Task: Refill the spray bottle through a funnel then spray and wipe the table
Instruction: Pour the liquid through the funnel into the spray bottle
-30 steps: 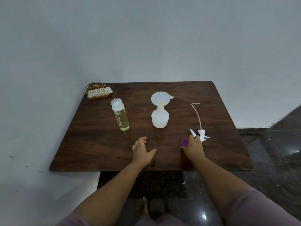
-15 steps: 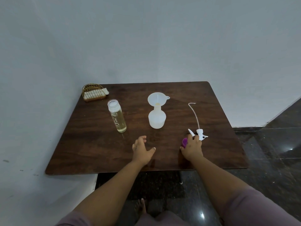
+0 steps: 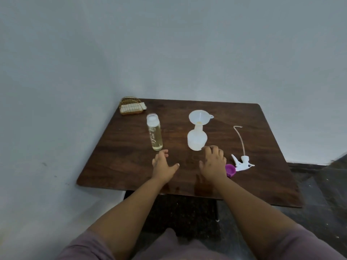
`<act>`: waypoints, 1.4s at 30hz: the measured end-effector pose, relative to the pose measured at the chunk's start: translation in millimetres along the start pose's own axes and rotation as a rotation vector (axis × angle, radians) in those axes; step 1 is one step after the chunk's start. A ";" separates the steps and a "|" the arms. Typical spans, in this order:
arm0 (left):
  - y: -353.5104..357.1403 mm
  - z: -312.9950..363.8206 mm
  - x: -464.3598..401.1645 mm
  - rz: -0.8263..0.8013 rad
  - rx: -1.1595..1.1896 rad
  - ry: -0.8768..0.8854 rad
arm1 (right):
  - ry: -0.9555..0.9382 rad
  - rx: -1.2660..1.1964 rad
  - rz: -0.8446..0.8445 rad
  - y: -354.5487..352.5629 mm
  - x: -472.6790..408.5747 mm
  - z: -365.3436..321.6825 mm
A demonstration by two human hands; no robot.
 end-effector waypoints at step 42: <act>-76.2 -5.1 -164.0 -0.145 0.133 0.457 | 0.174 -0.742 -0.227 49.4 -110.9 -159.0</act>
Point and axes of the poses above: each hand's wrist, its own x-axis away from the middle knuckle, its own y-axis out of the palm, z = x × y, the point moved 2 cm from there along -x, towards the middle knuckle, and after that the axes turned 5 degrees about z, right-handed, at the moved point
